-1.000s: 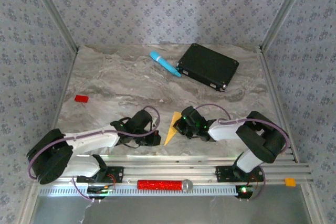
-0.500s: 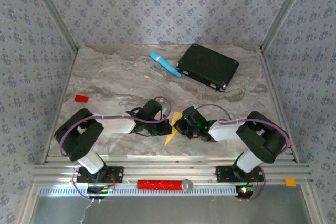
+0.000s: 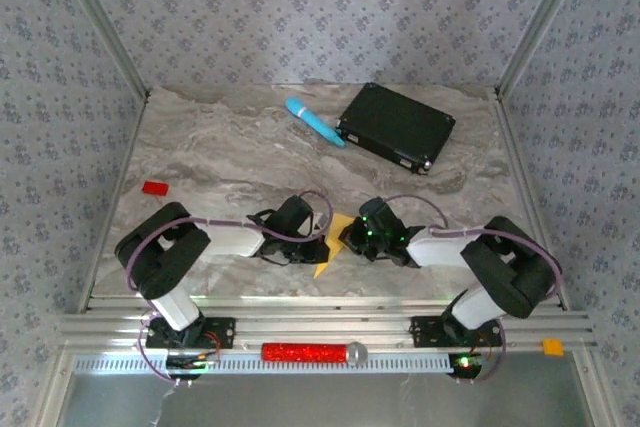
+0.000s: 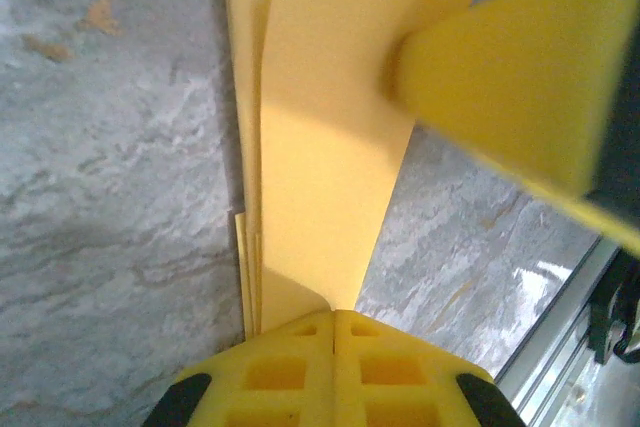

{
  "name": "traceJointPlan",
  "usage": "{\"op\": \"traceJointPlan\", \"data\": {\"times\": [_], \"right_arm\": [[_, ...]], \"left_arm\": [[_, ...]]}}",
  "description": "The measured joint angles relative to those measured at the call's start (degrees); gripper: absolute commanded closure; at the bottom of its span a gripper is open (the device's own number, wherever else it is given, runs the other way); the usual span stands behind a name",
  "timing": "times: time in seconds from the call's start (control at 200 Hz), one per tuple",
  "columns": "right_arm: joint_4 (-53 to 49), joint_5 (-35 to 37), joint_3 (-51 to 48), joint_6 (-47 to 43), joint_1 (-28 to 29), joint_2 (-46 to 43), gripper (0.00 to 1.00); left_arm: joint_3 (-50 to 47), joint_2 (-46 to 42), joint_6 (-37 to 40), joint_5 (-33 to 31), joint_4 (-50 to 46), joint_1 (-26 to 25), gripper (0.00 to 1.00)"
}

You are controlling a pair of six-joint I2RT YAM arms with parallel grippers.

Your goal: Fold a paper plane with a square sheet of paper (pick it up from the middle)

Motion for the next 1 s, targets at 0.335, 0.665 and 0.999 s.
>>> {"op": "traceJointPlan", "data": {"times": [0.335,0.665,0.999], "right_arm": [[-4.7,-6.5,4.0,-13.2,-1.0,-2.5,1.00],[-9.5,-8.3,8.8,-17.8,-1.4,6.1,1.00],[-3.1,-17.0,5.0,-17.7,-8.3,8.2,1.00]], "left_arm": [[-0.9,-1.5,6.0,2.4,-3.0,2.8,1.00],[-0.6,-1.2,7.1,2.9,-3.5,3.1,1.00],[-1.5,-1.2,8.9,3.7,-2.0,3.3,1.00]]}}
